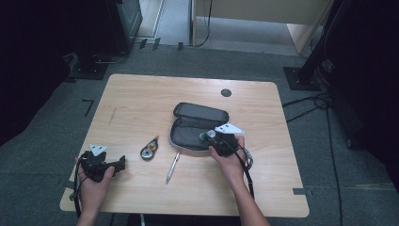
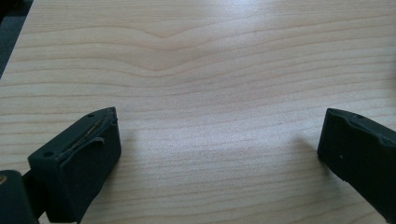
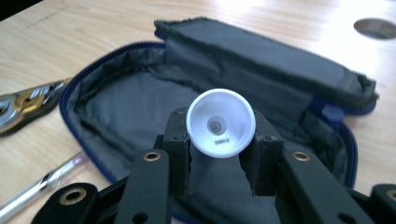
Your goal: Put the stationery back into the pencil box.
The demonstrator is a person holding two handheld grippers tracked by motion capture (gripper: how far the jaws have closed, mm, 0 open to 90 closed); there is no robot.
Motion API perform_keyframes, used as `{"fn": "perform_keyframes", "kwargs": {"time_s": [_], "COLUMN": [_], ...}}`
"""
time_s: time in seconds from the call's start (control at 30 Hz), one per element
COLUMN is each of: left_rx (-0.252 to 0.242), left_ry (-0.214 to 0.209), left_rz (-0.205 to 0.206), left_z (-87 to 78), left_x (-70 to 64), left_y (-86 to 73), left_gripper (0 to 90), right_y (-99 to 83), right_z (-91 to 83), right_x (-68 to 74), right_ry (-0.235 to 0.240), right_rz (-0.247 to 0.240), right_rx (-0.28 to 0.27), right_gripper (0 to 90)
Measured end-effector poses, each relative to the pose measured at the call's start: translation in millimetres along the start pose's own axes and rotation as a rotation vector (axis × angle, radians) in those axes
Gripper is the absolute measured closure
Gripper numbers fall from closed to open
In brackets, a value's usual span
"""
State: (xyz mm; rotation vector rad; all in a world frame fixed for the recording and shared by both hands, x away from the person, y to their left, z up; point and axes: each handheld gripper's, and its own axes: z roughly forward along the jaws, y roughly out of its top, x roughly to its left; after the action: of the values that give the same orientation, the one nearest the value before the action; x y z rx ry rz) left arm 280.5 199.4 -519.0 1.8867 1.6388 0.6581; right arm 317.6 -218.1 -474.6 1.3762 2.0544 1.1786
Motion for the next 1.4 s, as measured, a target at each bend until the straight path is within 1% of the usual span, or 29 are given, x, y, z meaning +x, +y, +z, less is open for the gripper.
{"fn": "perform_keyframes", "kwargs": {"time_s": [0.07, 0.17, 0.2, 0.33, 0.5, 0.53, 0.6, 0.67, 0.73, 0.77, 0.8, 0.83, 0.87, 0.97, 1.07, 1.1, 1.13, 1.17, 1.2, 1.23, 1.3, 1.4], "left_rx": [0.000, 0.000, 0.000, 0.000, -0.001, -0.001, 0.000, 0.000, 0.000, -0.001, -0.001, -0.001, 0.000, 0.000, 0.000, 0.000, 0.000, 0.000, 0.000, 0.000, 0.000, 0.000], "left_ry": [0.000, 0.000, 0.000, 0.000, 0.000, -0.001, -0.001, -0.001, -0.001, -0.001, -0.001, -0.001, -0.001, -0.001, -0.001, -0.001, -0.001, -0.001, -0.001, -0.001, -0.001, -0.001], "left_rz": [0.000, 0.000, 0.000, 0.000, -0.002, -0.001, 0.000, -0.001, -0.001, -0.001, -0.001, -0.001, -0.001, 0.000, -0.001, -0.001, -0.001, -0.001, -0.001, -0.001, -0.001, -0.001], "left_z": [0.0, 0.0, 0.0, 0.0, 0.1, 0.2, 0.2, 0.2, 0.2, 0.2, 0.2, 0.2, 0.2, 0.2, 0.2, 0.2, 0.2, 0.2, 0.2, 0.2, 0.2, 0.2], "left_x": [0.0, 0.0, 0.0, 0.0, -0.4, -0.5, -0.5, -0.5, -0.5, -0.5, -0.5, -0.5, -0.5, -0.5, -0.5, -0.5, -0.5, -0.5, -0.5, -0.5, -0.5, -0.5], "left_y": [0.0, 0.0, 0.0, 0.0, 0.1, 0.2, 0.2, 0.2, 0.2, 0.2, 0.2, 0.2, 0.2, 0.2, 0.2, 0.2, 0.2, 0.2, 0.2, 0.2, 0.2, 0.2], "left_gripper": [0.0, 0.0, 0.0, 0.0, 0.0, 0.0, 0.0, 0.0, 0.0, 0.0, 0.0, 0.0, 0.0, 0.0, 0.0, 0.0, 0.0, 0.0, 0.0, 0.0, 0.0, 0.0], "right_y": [-6.1, -8.4, -9.2, -9.4, -6.9, -5.1, -4.2, -2.9, -2.9, -3.5, -4.2, -5.2, -5.2, -10.0, -11.0, -11.1, -11.1, -11.0, -11.1, -11.1, -11.6, -11.6], "right_z": [-2.9, -3.6, -2.9, -1.0, 6.1, 9.6, 11.4, 16.7, 18.0, 19.6, 20.6, 20.9, 20.9, 23.1, 23.5, 23.7, 23.7, 23.9, 24.1, 24.1, 24.6, 23.7], "right_x": [-2.7, -3.2, -3.1, -0.4, 7.6, 11.3, 13.1, 16.0, 15.9, 14.3, 12.6, 12.0, 12.0, 9.2, 7.5, 6.3, 6.3, 5.6, 5.2, 5.2, 5.1, 3.0], "right_ry": [0.027, 0.038, 0.051, 0.068, 0.100, 0.114, 0.120, 0.146, 0.151, 0.160, 0.160, 0.154, 0.154, 0.115, 0.108, 0.089, 0.089, 0.058, 0.046, 0.046, 0.015, 0.001], "right_rz": [0.017, 0.024, 0.024, 0.025, 0.012, 0.005, 0.003, -0.010, -0.011, -0.006, -0.012, -0.018, -0.018, -0.052, -0.051, -0.055, -0.055, -0.068, -0.073, -0.073, -0.088, -0.078], "right_rx": [0.010, 0.016, 0.019, 0.022, 0.028, 0.031, 0.034, 0.047, 0.049, 0.069, 0.075, 0.091, 0.091, 0.139, 0.148, 0.158, 0.158, 0.163, 0.166, 0.166, 0.173, 0.175], "right_gripper": [65.9, 65.9, 65.9, 65.9, 65.9, 65.9, 65.9, 65.9, 65.9, 65.9, 66.0, 66.1, 66.1, 66.4, 66.4, 66.3, 66.0, 65.0, 64.6, 64.6, 64.1, 62.9]}}
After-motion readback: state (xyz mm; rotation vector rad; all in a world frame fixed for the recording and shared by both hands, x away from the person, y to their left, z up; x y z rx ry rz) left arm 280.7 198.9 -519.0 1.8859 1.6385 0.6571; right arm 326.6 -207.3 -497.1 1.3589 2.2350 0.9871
